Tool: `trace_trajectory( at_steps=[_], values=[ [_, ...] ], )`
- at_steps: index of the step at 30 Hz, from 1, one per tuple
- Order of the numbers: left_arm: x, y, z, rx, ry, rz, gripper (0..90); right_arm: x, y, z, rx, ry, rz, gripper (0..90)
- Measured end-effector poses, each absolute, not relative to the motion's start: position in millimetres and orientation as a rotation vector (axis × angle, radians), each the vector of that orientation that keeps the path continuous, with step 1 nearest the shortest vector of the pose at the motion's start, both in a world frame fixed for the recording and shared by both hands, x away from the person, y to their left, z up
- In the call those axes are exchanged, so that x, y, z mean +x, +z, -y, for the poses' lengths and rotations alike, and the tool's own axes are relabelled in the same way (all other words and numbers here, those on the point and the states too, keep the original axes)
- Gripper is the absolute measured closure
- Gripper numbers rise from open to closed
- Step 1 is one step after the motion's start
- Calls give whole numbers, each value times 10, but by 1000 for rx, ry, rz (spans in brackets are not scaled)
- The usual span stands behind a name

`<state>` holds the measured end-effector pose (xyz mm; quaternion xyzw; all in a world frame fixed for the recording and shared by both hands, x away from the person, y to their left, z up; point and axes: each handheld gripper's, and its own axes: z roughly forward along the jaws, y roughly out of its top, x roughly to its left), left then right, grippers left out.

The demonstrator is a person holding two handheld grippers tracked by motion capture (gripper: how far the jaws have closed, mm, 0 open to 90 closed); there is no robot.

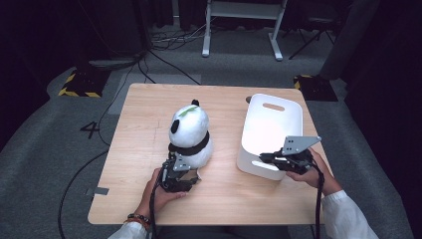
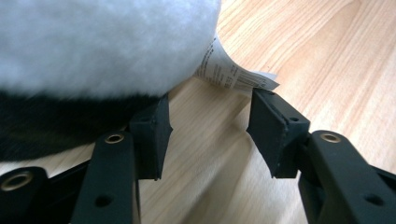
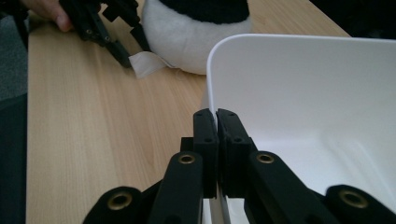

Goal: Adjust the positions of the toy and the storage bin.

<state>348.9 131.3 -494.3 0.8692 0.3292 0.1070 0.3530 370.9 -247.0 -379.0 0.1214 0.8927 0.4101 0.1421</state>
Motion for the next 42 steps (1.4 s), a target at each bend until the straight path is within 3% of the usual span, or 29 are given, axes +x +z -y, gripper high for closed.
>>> trace_trajectory(
  at_steps=[15,19,27,32,35,42],
  values=[
    [3422,-4822,-1685,2132,325,-942,414,3551,-3793,2335,156,1217,-2614,870],
    [3428,-4809,-1703,2099,344,-969,333,3495,-3751,2350,177,1257,-2567,708],
    [3432,-4731,-1697,2034,415,-1034,159,3466,-3549,2678,453,1311,-2327,505],
    [3424,-4599,-1653,1972,486,-1033,159,3520,-3500,2905,658,1245,-2178,322],
    [3432,-4545,-1622,1967,504,-1011,159,3582,-3534,2987,782,1217,-2144,261],
    [3546,-4545,-1561,1950,503,-1036,159,3734,-3720,2971,940,1143,-2169,224]
  ],
)
